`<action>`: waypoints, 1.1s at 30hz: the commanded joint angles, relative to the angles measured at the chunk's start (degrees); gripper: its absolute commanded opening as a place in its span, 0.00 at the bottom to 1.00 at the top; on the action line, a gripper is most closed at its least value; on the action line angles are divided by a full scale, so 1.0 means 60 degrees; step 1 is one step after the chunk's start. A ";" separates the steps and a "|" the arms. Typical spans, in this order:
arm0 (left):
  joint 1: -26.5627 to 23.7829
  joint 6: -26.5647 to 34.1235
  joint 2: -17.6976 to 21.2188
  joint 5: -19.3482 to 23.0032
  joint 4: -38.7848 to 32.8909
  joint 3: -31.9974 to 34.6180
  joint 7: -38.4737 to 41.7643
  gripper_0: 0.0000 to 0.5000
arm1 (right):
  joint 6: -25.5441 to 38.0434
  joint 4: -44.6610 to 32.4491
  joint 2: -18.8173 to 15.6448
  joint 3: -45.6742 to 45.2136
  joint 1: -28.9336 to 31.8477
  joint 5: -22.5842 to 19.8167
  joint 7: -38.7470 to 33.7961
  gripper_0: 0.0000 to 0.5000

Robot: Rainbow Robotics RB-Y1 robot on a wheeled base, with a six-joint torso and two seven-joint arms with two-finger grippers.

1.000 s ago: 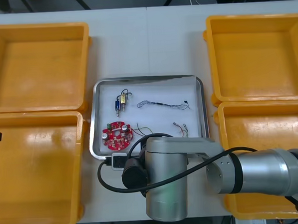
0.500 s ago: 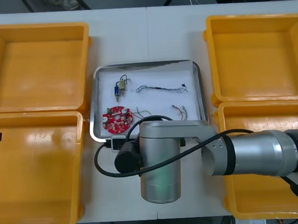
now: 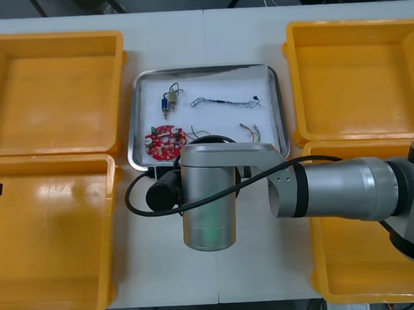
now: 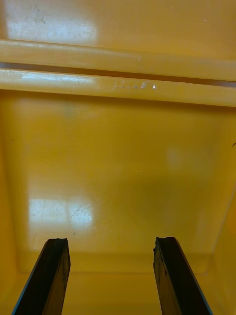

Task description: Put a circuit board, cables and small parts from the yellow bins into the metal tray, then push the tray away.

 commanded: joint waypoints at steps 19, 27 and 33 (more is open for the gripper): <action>0.0171 -0.0094 0.0386 0.0058 -0.0234 0.0007 -0.0745 1.00 | -0.0956 0.1696 0.0695 -0.0318 -0.1510 0.0788 0.0013 0.00; 0.0171 -0.0094 0.0386 0.0058 -0.0234 0.0007 -0.0745 1.00 | -0.1293 0.2340 0.0724 -0.0581 -0.1715 0.0876 0.0160 0.00; 0.0171 -0.0094 0.0386 0.0058 -0.0234 0.0007 -0.0745 1.00 | -0.1981 0.3073 0.0914 -0.0977 -0.1862 0.0876 0.0321 0.00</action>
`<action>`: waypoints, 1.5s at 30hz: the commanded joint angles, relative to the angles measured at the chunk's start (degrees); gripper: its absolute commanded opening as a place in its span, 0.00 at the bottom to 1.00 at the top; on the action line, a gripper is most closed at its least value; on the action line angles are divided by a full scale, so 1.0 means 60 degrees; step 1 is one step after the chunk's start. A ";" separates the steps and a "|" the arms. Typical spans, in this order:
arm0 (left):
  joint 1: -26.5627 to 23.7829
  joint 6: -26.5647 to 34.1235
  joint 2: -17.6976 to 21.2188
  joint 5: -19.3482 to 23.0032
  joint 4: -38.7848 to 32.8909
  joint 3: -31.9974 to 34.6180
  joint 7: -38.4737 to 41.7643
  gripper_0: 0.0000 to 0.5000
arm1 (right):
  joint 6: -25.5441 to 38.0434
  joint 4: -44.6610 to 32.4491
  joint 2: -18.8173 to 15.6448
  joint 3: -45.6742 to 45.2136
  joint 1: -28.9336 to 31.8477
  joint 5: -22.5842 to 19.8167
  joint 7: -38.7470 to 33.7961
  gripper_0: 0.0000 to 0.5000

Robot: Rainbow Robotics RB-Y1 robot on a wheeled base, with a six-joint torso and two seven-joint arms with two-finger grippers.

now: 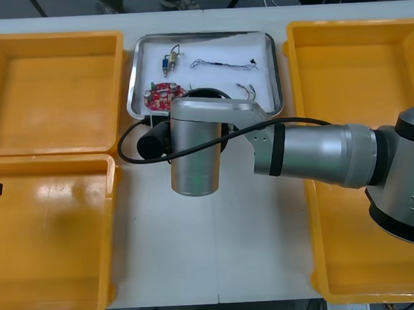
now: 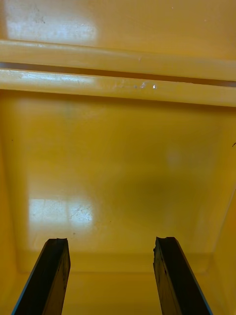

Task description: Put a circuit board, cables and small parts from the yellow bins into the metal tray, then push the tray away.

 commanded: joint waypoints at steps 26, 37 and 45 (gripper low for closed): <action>0.0171 -0.0093 0.0386 0.0057 -0.0233 0.0007 -0.0745 1.00 | -0.2539 0.2295 0.0608 -0.0551 -0.0963 0.0126 0.1079 0.00; 0.0171 -0.0093 0.0386 0.0057 -0.0233 0.0007 -0.0745 1.00 | -0.2465 0.2369 0.0637 -0.0639 -0.0949 0.0141 0.1065 0.90; 0.0171 -0.0093 0.0386 0.0057 -0.0233 0.0007 -0.0745 1.00 | -0.1616 0.2017 0.0901 -0.1767 -0.0480 -0.0182 0.1138 1.00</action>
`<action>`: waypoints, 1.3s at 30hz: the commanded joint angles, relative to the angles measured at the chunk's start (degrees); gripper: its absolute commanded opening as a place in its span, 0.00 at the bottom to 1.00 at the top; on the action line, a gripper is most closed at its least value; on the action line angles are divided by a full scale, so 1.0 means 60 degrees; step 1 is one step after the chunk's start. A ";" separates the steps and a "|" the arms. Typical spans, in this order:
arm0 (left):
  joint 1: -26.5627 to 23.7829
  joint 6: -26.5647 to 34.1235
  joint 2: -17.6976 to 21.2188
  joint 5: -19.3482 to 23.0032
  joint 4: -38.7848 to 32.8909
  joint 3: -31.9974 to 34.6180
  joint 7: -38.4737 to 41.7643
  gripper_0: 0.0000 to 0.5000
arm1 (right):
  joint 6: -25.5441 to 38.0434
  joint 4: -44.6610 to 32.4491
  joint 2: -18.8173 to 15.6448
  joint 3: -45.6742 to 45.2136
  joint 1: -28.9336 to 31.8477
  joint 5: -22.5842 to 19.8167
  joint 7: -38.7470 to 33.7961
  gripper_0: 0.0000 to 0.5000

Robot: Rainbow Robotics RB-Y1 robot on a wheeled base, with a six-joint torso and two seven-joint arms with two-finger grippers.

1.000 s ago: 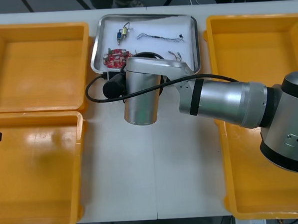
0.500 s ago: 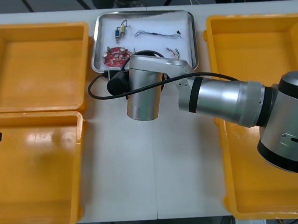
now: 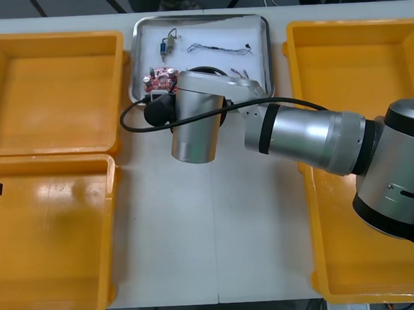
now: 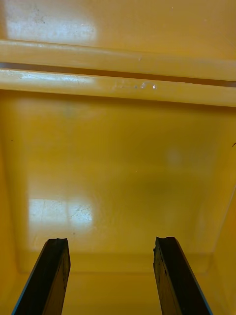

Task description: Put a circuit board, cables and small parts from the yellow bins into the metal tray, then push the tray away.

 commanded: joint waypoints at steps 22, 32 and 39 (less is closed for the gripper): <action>0.0171 -0.0093 0.0386 0.0056 -0.0233 0.0007 -0.0744 1.00 | 0.6572 -0.7185 0.0242 -0.4348 0.3574 -0.0649 -0.0143 1.00; 0.0171 -0.0093 0.0386 0.0056 -0.0233 0.0007 -0.0744 1.00 | 0.6624 -1.0320 -0.0813 -0.5930 0.5580 -0.0664 -0.1490 1.00; 0.0171 -0.0093 0.0386 0.0056 -0.0233 0.0007 -0.0744 1.00 | 0.6624 -1.1111 -0.1706 -0.7336 0.6738 -0.1279 -0.2692 1.00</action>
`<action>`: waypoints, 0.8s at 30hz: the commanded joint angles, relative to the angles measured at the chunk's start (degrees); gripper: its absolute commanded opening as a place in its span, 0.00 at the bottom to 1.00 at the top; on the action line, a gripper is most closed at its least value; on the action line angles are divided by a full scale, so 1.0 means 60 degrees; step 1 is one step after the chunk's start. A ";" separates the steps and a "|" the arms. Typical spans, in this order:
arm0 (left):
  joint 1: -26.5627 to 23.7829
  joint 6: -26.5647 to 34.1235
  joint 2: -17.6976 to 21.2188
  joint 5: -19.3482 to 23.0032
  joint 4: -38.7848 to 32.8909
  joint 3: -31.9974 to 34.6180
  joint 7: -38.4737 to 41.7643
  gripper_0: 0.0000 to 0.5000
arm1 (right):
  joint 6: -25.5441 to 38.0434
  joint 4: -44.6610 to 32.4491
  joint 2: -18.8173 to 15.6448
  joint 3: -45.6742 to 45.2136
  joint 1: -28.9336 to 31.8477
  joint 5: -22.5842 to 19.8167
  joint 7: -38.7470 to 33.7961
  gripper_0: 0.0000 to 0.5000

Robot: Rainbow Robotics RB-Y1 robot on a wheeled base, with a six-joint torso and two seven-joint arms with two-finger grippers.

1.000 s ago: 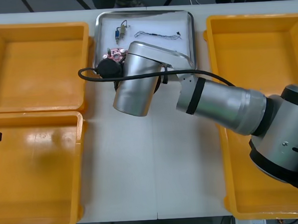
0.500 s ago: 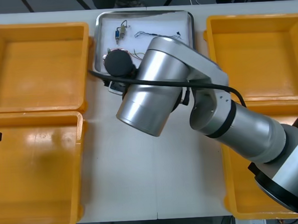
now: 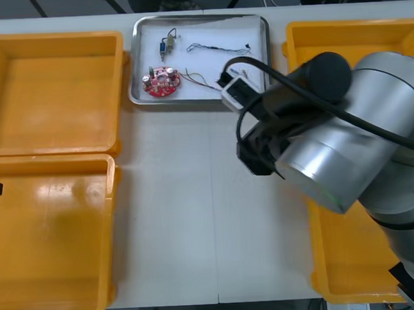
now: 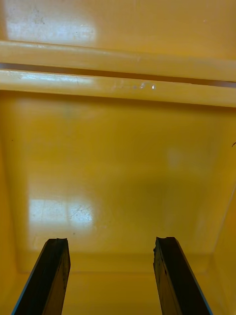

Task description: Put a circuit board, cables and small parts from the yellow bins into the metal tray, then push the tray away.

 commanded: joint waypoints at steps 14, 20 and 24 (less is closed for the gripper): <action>0.0171 -0.0086 0.0386 0.0052 -0.0227 0.0008 -0.0744 1.00 | 0.0026 -0.1173 -0.1845 -0.4585 0.2173 -0.3062 -0.2334 1.00; 0.0171 -0.0086 0.0386 0.0052 -0.0227 0.0008 -0.0744 1.00 | 0.0026 -0.1349 -0.2343 -0.5903 0.3095 -0.3751 -0.2363 1.00; 0.0171 -0.0086 0.0386 0.0052 -0.0227 0.0008 -0.0744 1.00 | 0.0026 -0.1451 -0.2680 -0.6621 0.3799 -0.3912 -0.2216 1.00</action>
